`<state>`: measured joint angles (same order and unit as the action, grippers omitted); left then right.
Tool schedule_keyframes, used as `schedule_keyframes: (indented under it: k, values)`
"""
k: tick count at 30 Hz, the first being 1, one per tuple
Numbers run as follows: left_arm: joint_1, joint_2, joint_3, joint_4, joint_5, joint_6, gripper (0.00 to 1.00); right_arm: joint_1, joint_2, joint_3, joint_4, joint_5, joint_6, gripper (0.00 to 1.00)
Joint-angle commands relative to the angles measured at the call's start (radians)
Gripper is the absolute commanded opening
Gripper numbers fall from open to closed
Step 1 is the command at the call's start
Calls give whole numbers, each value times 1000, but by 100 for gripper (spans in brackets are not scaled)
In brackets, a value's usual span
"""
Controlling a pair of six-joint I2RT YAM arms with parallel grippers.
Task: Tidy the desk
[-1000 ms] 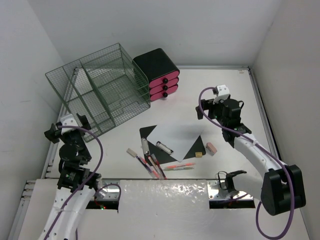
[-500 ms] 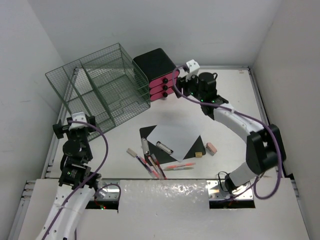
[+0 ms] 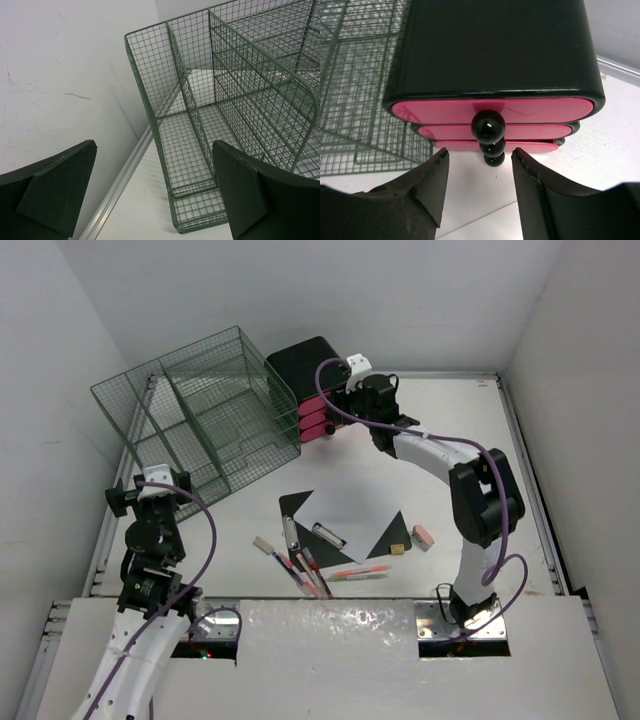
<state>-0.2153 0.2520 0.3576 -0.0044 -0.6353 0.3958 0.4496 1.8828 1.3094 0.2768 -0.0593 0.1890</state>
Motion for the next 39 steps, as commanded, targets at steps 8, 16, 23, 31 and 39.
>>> schedule_keyframes:
  k: [8, 16, 23, 31, 39]
  values:
    - [-1, 9, -9, 14, 23, 8, 99, 4, 125, 139, 45, 71, 59, 48]
    - [-1, 9, -20, 9, 39, 9, 100, 12, 156, 126, 122, 62, 89, 43]
    - [-1, 10, -20, 9, 46, 9, 100, 14, 151, 114, 130, 62, 52, 43]
    - [-1, 12, -22, 9, 52, 11, 100, 14, 141, 108, 118, 64, 43, 14]
    - [-1, 114, 81, -46, 154, 26, 100, 14, 36, -19, 116, 62, 10, 0]
